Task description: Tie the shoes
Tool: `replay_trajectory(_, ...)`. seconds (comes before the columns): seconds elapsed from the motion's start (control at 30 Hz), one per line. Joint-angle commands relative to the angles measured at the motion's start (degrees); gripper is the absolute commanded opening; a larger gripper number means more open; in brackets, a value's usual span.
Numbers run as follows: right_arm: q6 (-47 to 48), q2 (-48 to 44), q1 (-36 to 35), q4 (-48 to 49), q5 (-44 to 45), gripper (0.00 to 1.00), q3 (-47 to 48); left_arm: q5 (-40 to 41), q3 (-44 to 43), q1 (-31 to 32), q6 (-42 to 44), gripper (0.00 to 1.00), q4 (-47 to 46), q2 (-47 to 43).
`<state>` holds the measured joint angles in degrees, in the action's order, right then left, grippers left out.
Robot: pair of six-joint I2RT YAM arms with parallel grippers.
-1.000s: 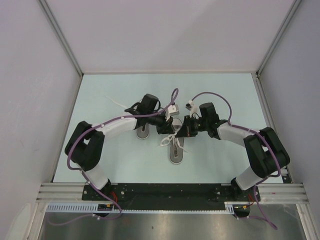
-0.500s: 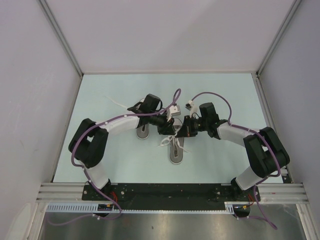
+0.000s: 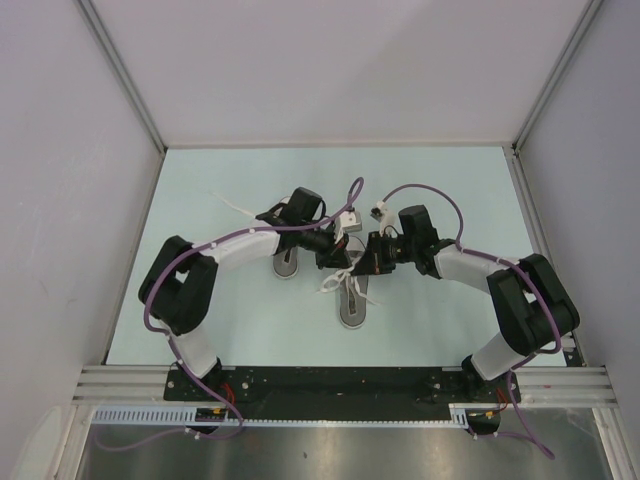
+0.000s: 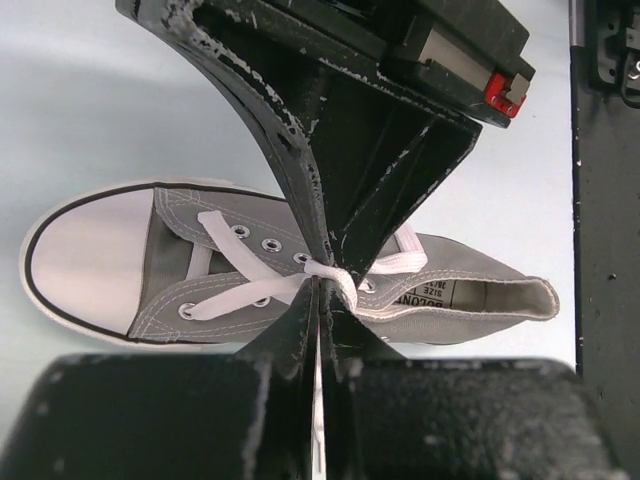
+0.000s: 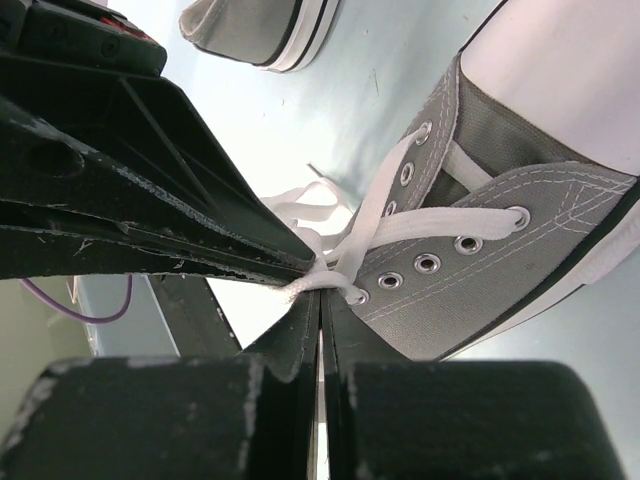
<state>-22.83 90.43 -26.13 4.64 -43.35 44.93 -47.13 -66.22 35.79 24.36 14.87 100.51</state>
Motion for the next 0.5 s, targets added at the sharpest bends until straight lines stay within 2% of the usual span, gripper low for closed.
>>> replay_trajectory(0.0, 1.82, -1.40, 0.38, -0.16, -0.15, 0.00, 2.09, -3.05, -2.08, 0.33, 1.57, 0.00, -0.28, -0.14)
replay_trajectory(0.2, 2.61, -1.84, 1.08, -1.48, -0.59, 0.04, 2.09, -1.21, -0.41, 0.24, 0.60, 0.00, -3.62, -2.60)
replay_trajectory(0.33, 3.93, -3.24, 1.43, -3.15, -1.91, 0.25, 2.09, -0.07, -0.05, 0.33, 1.39, 0.00, -4.67, -3.83)
replay_trajectory(0.47, 6.30, -5.96, 1.96, -6.73, -3.22, 0.36, 2.09, -0.33, -0.23, 0.51, 2.79, 0.00, -4.41, -4.44)
